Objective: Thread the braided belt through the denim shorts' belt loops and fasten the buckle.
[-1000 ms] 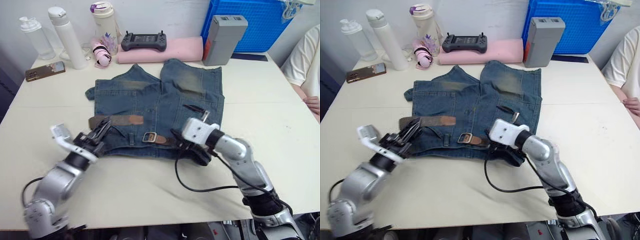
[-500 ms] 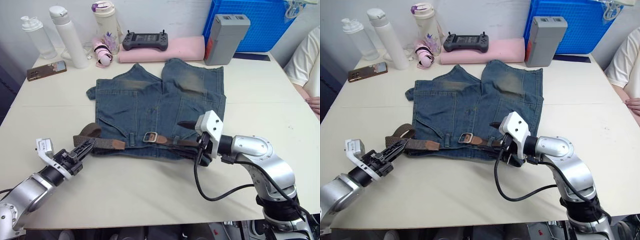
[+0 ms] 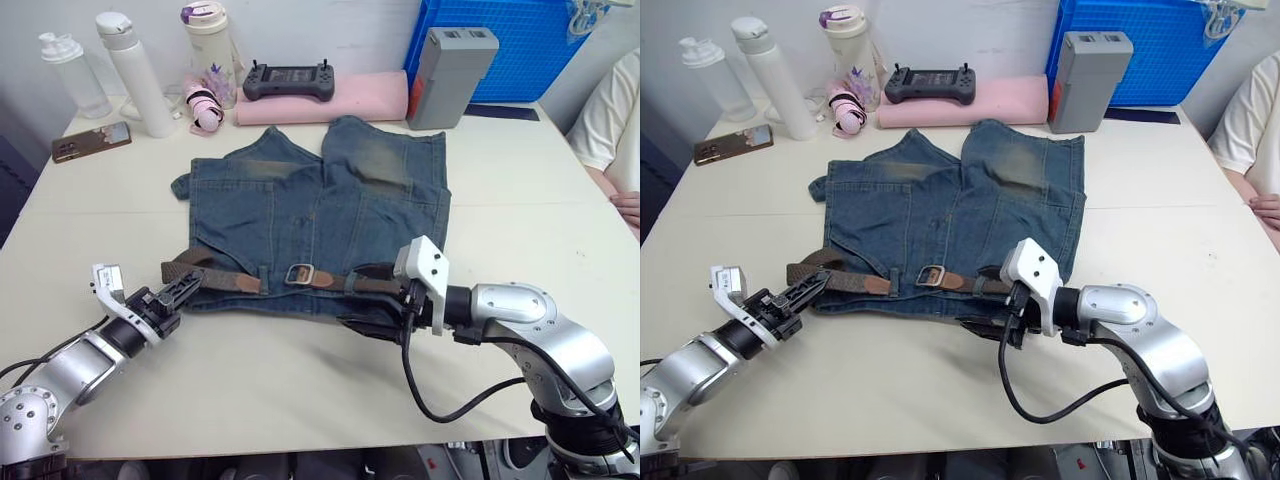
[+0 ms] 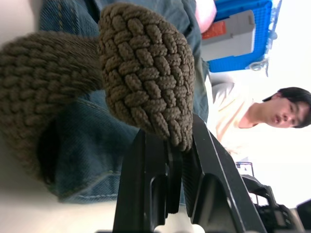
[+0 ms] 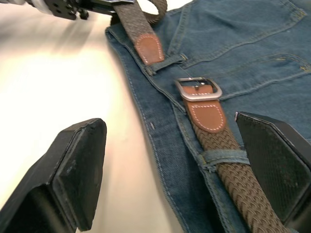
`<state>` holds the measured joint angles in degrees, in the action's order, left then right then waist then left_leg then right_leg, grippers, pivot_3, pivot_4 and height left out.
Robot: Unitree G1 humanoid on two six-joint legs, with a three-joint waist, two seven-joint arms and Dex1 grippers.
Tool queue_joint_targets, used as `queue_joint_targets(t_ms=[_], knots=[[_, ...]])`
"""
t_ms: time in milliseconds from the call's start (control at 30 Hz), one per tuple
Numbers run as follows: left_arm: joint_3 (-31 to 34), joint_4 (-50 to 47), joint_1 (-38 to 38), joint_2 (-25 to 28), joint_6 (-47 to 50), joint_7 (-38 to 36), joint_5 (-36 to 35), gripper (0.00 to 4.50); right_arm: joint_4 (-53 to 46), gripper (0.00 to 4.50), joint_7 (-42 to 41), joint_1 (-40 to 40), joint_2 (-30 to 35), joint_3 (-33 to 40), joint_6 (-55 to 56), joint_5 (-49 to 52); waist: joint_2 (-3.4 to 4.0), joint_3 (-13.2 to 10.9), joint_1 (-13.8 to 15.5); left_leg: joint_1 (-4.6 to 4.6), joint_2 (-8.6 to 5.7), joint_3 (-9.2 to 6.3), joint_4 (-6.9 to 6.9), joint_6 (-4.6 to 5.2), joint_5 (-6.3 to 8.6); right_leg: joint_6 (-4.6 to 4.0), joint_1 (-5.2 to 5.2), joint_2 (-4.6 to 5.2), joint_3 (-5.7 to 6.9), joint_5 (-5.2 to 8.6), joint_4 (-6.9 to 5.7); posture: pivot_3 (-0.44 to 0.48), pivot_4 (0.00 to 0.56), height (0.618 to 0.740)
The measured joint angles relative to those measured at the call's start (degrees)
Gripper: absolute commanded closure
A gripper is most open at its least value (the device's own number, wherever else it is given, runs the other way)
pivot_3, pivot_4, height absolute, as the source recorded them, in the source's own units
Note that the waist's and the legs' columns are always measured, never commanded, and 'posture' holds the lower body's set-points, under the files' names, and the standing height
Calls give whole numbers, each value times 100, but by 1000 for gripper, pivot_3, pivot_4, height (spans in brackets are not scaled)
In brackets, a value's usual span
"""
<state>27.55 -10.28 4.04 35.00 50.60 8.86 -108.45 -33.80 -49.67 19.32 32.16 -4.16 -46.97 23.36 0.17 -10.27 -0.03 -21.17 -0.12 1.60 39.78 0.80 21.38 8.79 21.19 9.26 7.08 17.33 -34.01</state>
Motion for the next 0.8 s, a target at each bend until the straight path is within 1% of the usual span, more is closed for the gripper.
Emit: queue_joint_targets(t_ms=[133, 200, 433, 500, 567, 667, 700, 767, 800], knots=[[-109, 35, -160, 22, -97, 49, 322, 4500, -185, 24, 26, -3, 38, 28, -185, 245, 0, 0, 5, 0, 0, 7, -1, 0, 0, 0, 5, 0, -6, 0, -3, 0, 150, 714], [-147, 287, -362, 22, -202, 89, 589, 4500, -212, 24, 45, -7, 91, 87, -224, 383, 0, 0, 9, 0, 0, 11, -1, 0, 0, 1, 7, 0, -7, -1, -3, 0, 150, 714], [-244, 335, -397, 19, -188, 88, 719, 4500, -228, 24, 97, -6, 101, 124, -303, 477, 0, 0, 6, 0, 0, 15, -3, 0, 0, 1, 12, 0, -10, -1, -5, 0, 150, 714], [-365, 334, -426, 12, -133, 58, 805, 4500, -257, 24, 149, -3, 119, 150, -324, 528, 0, 0, 14, -1, 0, 16, -2, 0, 0, 1, 12, 1, -11, -1, -6, 0, 150, 714], [-615, 334, -515, 8, 53, -63, 1016, 4500, -344, 24, 214, 22, 129, 198, -352, 614, -1, 0, 9, -1, 0, 19, -3, 0, 0, 1, 15, 0, -12, -1, -7, 0, 150, 714], [-714, 424, -679, 22, 130, -154, 1196, 4500, -359, 24, 291, 22, 153, 203, -410, 633, -1, 0, 18, -1, -1, 24, -3, 0, 0, 1, 18, 1, -16, -1, -10, 0, 150, 714], [-789, 454, -785, 48, 159, -205, 1275, 4500, -382, 24, 318, 21, 154, 205, -427, 640, -1, 0, 31, -2, -1, 23, -2, 0, 0, 2, 18, 1, -15, -1, -10, 0, 150, 714], [-999, 483, -1144, 261, 315, -562, 1622, 4500, -423, 24, 407, 21, 160, 206, -437, 691, -1, 0, 57, -2, -2, 28, -1, 0, 0, 2, 19, 0, -16, -1, -11, 0, 150, 714], [-1281, 506, -1398, 581, 426, -1084, 2126, 4500, -433, 24, 441, 22, 166, 206, -440, 704, -1, 0, 65, -2, -4, 45, -5, 0, 0, 2, 23, 0, -15, -1, -13, 0, 150, 714]])
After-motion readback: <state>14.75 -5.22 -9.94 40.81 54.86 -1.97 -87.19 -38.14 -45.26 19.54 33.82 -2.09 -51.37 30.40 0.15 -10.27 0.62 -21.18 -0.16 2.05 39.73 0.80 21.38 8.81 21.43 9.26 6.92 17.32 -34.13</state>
